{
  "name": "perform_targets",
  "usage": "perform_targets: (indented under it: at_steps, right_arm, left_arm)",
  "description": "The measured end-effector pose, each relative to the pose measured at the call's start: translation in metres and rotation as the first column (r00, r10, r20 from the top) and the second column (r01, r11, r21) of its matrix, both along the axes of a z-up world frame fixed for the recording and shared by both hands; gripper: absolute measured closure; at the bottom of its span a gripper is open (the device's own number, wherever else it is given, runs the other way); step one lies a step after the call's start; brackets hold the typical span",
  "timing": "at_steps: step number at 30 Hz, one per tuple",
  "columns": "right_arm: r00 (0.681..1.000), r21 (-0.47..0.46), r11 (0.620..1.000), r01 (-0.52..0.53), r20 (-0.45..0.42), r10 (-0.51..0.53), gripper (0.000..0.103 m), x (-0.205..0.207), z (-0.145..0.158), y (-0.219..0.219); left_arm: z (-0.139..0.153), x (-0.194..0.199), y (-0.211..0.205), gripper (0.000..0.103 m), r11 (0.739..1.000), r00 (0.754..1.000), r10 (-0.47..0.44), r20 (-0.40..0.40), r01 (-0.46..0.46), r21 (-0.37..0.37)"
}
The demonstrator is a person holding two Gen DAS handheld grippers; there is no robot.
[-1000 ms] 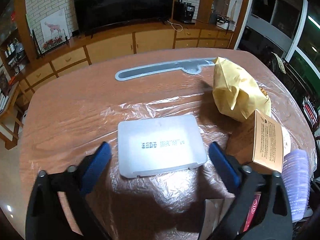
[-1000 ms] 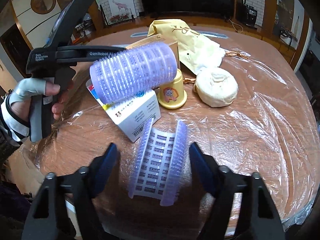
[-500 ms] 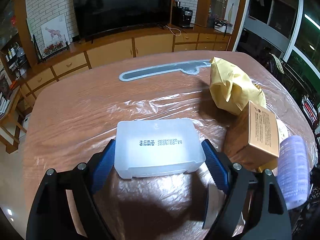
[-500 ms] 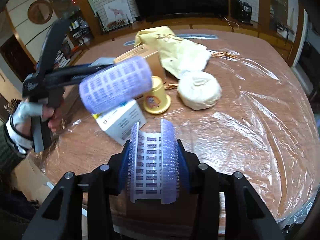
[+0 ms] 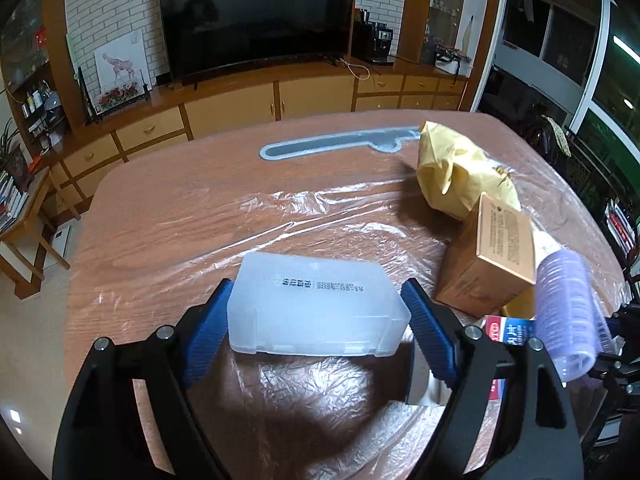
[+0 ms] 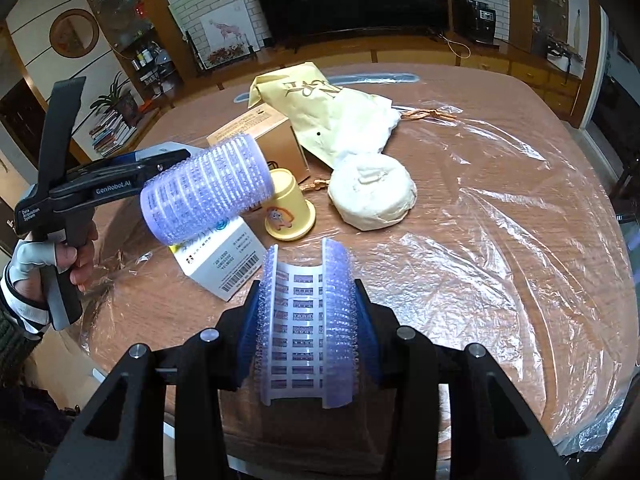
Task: Collect trash
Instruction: 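Carry the hair roller and white plastic box down over the black bin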
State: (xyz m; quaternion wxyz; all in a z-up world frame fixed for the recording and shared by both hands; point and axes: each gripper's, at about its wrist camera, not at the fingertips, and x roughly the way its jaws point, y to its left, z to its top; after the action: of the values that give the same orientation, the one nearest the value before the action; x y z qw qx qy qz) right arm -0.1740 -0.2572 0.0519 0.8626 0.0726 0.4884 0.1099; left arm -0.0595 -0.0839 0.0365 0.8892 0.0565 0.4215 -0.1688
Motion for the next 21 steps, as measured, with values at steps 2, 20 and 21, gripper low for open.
perform_targets:
  at_steps: [2,20,21]
  right_arm:
    - [1.000,0.001,1.000,-0.002,0.000,0.002,0.061,-0.002,0.001,0.001]
    - [1.000,0.019,1.000,-0.009,0.012,0.009,0.061,-0.004,0.011,-0.009]
    - [1.000,0.019,1.000,-0.010,0.012,0.010,0.061,-0.003,0.012,-0.010]
  left_arm:
    - [0.003,-0.002,0.002,0.019,1.000,1.000,0.005,0.003,-0.005,-0.010]
    - [0.024,-0.045,0.018,0.019,0.998,0.999,0.030,0.027,-0.028,-0.060]
    - [0.025,-0.050,0.019,0.019,0.997,0.999,0.030,0.026,-0.028,-0.068]
